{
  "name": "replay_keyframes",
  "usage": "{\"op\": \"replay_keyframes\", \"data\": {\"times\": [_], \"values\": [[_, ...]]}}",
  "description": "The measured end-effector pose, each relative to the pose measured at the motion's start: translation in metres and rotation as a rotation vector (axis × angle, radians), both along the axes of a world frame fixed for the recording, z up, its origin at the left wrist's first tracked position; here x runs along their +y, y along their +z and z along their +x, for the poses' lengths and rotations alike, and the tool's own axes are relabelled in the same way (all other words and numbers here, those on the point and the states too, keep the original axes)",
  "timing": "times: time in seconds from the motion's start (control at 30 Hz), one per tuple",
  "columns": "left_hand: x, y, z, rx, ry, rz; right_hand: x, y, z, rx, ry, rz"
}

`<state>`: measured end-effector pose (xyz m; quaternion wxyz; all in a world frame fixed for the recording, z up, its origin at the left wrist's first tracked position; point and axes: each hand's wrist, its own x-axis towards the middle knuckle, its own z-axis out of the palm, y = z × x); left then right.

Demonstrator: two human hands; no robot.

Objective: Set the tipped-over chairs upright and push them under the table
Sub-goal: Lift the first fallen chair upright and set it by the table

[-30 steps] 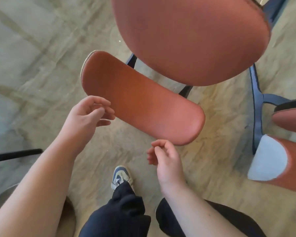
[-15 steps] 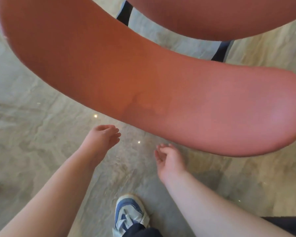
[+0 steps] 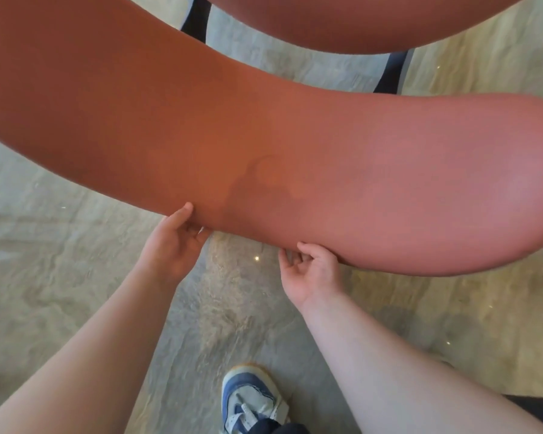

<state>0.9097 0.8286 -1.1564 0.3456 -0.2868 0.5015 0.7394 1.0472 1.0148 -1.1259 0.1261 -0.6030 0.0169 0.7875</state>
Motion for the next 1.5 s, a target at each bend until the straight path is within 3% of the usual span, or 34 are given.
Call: {"op": "replay_keyframes", "data": {"times": [0.33,0.97,1.5], "values": [[0.007,0.027,-0.011,0.025,-0.014,-0.148,0.008,0.031,-0.005,-0.037,0.038,-0.023],[0.098,0.372,-0.111,-0.052,-0.104,-0.362,0.098,0.37,-0.092,-0.166,0.222,0.083],[0.191,0.517,-0.182,-0.002,-0.121,-0.63,0.19,0.491,-0.159,-0.166,0.377,0.148]]}}
